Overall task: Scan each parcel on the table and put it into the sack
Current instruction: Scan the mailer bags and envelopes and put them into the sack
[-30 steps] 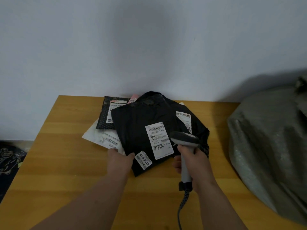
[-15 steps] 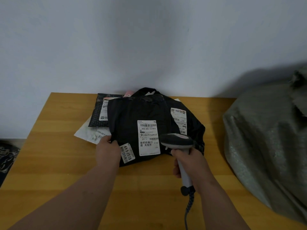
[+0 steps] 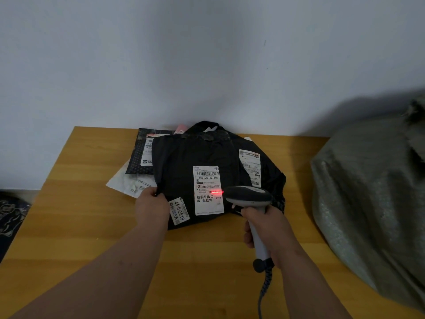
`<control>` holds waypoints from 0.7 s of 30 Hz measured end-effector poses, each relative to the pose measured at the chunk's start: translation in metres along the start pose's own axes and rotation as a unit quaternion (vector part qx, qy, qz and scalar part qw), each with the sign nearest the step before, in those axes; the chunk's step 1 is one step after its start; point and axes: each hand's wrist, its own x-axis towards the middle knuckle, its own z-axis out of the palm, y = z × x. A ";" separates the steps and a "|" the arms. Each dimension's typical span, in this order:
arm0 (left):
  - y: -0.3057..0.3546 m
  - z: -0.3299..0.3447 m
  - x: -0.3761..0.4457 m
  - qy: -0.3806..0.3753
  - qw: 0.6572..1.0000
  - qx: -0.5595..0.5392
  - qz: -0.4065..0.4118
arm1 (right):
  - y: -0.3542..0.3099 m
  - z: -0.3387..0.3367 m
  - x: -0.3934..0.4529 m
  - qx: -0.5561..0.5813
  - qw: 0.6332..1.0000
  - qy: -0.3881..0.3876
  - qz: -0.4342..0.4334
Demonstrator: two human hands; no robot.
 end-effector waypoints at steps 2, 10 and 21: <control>0.000 0.000 0.000 0.002 1.000 0.003 0.002 | 0.000 0.000 0.000 0.001 1.000 -0.001 0.001; 0.003 0.002 0.000 -0.007 1.000 -0.019 -0.014 | -0.001 -0.002 0.001 0.012 1.000 0.004 0.006; 0.031 0.004 -0.011 -0.020 0.991 -0.122 -0.056 | -0.009 -0.009 0.004 0.005 1.000 -0.005 -0.002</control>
